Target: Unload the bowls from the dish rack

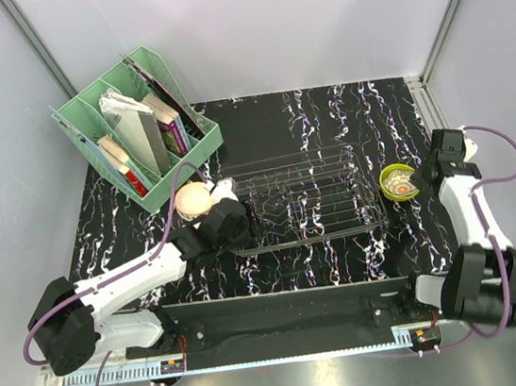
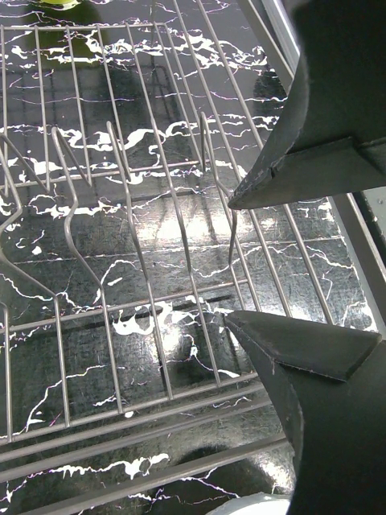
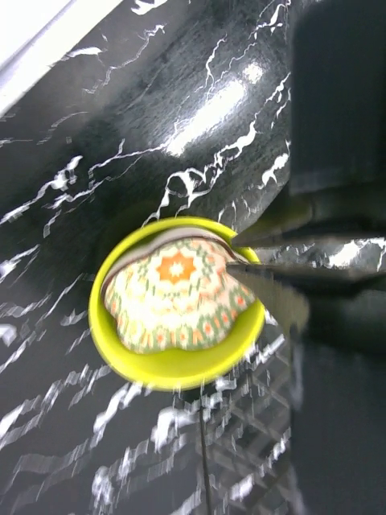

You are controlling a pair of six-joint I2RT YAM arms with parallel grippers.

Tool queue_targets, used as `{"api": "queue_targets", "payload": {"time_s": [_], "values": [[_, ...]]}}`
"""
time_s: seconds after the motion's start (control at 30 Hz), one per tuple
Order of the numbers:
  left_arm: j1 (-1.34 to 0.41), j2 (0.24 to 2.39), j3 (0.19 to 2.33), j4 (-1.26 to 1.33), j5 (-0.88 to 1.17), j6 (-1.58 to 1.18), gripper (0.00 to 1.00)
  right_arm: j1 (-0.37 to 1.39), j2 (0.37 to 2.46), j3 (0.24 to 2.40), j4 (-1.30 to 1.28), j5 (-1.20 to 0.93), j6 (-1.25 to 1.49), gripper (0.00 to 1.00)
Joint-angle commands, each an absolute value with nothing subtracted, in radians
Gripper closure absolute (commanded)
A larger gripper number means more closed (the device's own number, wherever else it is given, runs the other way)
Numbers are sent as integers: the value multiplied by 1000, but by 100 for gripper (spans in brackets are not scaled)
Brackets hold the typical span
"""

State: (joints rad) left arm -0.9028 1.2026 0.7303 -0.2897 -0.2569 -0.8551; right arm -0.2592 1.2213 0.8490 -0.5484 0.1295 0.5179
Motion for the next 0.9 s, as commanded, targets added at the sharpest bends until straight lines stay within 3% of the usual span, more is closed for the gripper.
{"api": "queue_targets", "payload": {"time_s": [0.0, 0.27, 0.87], "values": [[-905, 1215, 722, -261, -255, -853, 42, -258, 1118, 876, -566, 143, 523, 85], [-905, 1207, 713, -262, -261, -850, 42, -258, 1270, 928, -560, 164, 529, 85], [-905, 1213, 707, -264, -270, -845, 42, -259, 1376, 905, -508, 199, 505, 85]]}}
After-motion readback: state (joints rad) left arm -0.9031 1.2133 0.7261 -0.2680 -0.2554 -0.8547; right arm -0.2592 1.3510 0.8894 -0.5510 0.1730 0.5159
